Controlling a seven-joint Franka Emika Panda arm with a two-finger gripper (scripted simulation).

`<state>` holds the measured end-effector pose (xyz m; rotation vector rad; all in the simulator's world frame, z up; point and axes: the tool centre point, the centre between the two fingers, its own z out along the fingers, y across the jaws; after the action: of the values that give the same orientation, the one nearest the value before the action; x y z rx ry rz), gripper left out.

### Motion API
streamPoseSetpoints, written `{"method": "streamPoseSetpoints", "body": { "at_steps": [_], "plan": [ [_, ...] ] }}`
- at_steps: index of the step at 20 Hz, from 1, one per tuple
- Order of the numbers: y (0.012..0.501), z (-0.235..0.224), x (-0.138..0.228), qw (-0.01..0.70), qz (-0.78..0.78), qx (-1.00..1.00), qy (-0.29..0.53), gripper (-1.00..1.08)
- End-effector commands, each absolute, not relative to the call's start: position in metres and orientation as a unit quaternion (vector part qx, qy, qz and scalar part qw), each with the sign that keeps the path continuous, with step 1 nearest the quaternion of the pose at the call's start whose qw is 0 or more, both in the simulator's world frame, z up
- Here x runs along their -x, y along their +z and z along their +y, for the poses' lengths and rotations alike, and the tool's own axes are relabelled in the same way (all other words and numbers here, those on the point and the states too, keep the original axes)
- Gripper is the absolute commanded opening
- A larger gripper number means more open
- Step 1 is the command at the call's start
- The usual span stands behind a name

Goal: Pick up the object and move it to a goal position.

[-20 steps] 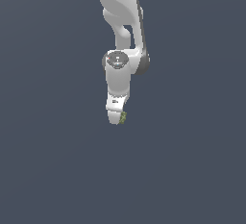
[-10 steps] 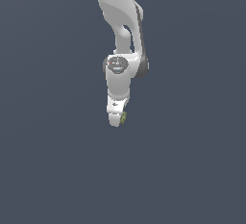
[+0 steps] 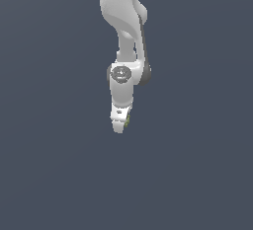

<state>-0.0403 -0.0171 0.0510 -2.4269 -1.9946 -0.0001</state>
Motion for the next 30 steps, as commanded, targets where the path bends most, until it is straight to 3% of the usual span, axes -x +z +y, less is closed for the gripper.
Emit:
{"method": "streamPoseSetpoints", "body": {
  "at_steps": [1,17,30],
  "plan": [
    [0.05,-0.017,0.04,0.0,-0.635,0.773,0.0,-1.0],
    [0.063,-0.022,0.042,-0.001,-0.635,0.772,-0.001,-1.0],
    [0.155,-0.06,0.056,0.0,-0.636,0.772,0.0,-1.0]
  ]
}}
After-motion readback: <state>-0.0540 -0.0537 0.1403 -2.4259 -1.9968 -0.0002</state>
